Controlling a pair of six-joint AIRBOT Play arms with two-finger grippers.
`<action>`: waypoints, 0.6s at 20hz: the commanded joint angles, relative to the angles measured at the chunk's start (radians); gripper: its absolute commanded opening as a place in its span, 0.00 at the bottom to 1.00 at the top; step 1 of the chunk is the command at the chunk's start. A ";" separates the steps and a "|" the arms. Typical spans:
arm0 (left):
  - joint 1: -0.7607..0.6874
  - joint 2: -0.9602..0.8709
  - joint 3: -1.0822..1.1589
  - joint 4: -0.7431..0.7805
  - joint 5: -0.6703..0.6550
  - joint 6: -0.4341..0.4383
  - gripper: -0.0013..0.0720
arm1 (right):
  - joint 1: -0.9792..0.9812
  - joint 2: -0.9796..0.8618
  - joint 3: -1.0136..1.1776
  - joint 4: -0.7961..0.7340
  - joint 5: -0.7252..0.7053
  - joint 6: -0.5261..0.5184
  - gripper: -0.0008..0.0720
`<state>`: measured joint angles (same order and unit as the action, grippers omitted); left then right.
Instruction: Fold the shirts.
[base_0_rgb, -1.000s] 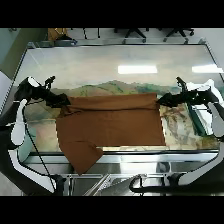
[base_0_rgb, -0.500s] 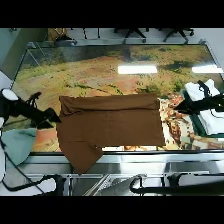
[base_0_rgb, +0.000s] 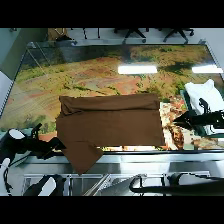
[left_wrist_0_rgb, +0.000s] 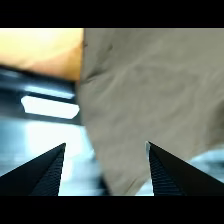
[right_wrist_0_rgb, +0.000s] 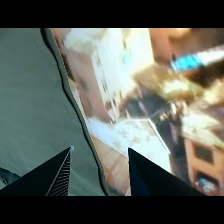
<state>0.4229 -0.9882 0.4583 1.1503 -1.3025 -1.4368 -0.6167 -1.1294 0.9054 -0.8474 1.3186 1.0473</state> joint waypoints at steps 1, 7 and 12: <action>0.005 -0.011 -0.124 -0.166 0.190 0.089 0.74 | -0.003 -0.002 -0.032 0.018 -0.014 -0.007 0.61; -0.048 -0.192 -0.091 -0.283 0.133 0.198 0.69 | 0.000 -0.008 -0.104 0.021 -0.010 -0.007 0.70; -0.130 -0.183 -0.019 -0.281 0.066 0.206 0.04 | 0.079 -0.010 -0.185 -0.002 -0.044 -0.029 0.70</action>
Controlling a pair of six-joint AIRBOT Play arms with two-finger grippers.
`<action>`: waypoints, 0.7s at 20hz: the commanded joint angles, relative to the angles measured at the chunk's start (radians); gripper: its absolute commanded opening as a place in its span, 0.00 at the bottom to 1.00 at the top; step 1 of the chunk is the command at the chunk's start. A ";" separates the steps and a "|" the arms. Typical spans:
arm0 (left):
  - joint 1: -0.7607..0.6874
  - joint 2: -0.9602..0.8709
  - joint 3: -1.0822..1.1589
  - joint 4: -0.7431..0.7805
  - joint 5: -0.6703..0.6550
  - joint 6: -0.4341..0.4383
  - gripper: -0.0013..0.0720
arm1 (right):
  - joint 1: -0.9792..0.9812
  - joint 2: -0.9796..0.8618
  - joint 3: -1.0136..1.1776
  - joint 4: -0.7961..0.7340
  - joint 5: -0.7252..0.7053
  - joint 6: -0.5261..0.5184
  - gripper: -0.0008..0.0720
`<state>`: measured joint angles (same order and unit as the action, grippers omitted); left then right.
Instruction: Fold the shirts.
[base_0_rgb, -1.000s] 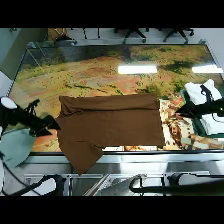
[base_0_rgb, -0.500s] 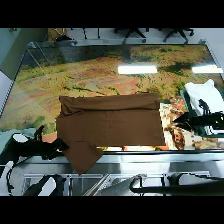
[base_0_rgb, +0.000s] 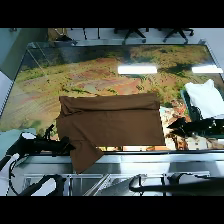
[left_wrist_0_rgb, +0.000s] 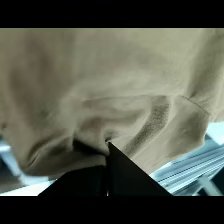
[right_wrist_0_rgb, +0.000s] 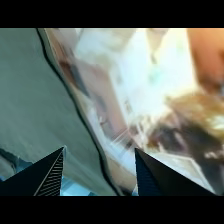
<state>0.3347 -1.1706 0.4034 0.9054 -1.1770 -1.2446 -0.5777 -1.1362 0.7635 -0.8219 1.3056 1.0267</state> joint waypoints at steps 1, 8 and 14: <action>-0.056 0.015 0.045 -0.036 -0.059 0.013 0.04 | 0.066 -0.008 -0.056 -0.028 -0.031 -0.008 0.70; -0.001 0.179 0.128 -0.032 -0.180 -0.010 0.04 | 0.242 -0.010 -0.077 0.004 0.044 0.027 0.04; 0.069 0.407 0.161 0.171 -0.309 -0.126 0.04 | 0.199 0.187 -0.076 -0.161 0.069 0.215 0.04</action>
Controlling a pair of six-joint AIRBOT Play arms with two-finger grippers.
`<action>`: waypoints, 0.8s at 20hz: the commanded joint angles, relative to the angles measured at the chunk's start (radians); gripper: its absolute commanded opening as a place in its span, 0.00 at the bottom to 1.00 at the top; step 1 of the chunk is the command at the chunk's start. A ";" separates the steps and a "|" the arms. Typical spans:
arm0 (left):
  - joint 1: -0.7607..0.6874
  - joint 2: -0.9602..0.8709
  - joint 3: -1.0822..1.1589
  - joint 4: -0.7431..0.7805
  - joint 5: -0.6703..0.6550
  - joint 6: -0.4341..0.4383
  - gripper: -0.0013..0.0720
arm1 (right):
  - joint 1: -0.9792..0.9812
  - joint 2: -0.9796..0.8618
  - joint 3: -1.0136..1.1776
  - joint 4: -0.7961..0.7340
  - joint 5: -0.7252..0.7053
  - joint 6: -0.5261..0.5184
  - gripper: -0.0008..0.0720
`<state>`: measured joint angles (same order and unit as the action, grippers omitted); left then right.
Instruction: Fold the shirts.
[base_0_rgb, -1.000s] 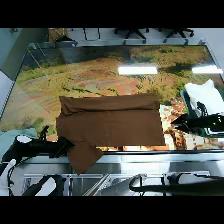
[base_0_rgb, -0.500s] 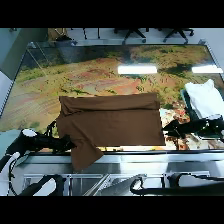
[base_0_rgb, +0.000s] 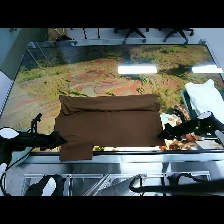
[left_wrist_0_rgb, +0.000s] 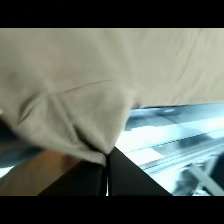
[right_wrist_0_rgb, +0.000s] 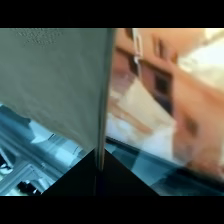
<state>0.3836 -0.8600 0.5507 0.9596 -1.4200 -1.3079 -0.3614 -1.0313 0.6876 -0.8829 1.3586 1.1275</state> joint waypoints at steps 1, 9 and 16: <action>0.020 0.124 0.014 0.137 -0.069 -0.072 0.04 | -0.034 0.109 0.000 -0.159 0.016 0.153 0.04; -0.102 -0.115 0.272 0.005 0.144 -0.018 0.04 | -0.056 0.101 0.154 0.299 -0.152 -0.109 0.04; -0.234 -0.635 0.687 0.015 0.335 -0.019 0.04 | 0.072 -0.213 0.325 0.375 -0.364 -0.243 0.04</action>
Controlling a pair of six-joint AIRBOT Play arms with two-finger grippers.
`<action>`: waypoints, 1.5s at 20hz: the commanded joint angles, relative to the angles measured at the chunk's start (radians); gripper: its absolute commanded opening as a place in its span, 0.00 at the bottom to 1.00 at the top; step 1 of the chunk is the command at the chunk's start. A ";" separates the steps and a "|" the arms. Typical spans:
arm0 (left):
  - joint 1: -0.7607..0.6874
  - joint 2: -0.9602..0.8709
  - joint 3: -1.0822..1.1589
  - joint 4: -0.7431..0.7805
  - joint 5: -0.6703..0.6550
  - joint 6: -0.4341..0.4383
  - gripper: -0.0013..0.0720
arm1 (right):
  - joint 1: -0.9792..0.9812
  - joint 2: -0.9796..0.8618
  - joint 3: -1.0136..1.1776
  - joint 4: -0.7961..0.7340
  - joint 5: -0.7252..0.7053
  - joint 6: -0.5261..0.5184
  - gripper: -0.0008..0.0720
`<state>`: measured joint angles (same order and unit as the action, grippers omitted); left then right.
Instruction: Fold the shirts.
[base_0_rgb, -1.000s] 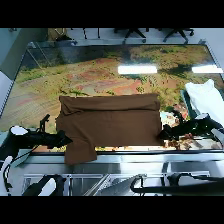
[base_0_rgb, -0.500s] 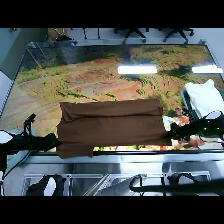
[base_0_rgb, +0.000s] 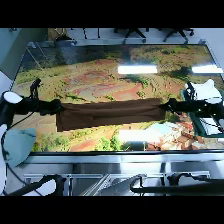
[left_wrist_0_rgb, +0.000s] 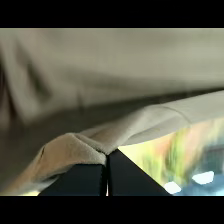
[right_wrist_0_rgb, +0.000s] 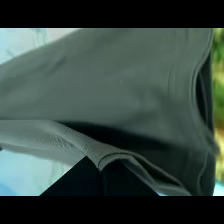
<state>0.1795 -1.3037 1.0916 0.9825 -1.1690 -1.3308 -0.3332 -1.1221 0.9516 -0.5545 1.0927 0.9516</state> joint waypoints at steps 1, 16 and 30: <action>-0.030 -0.253 0.188 -0.008 0.110 0.011 0.04 | 0.048 -0.167 0.079 0.047 -0.110 -0.072 0.04; 0.012 -0.543 0.723 -0.016 -0.287 -0.061 0.96 | 0.002 -0.307 0.295 -0.224 0.068 0.066 0.90; -0.406 -0.543 0.697 -0.015 -0.104 -0.067 0.04 | 0.090 -0.224 0.488 -0.160 0.262 0.052 0.04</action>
<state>-0.0978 -1.8458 1.8328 0.9646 -1.3876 -1.3960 -0.2432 -1.4185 1.3529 -0.7361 1.2301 0.9722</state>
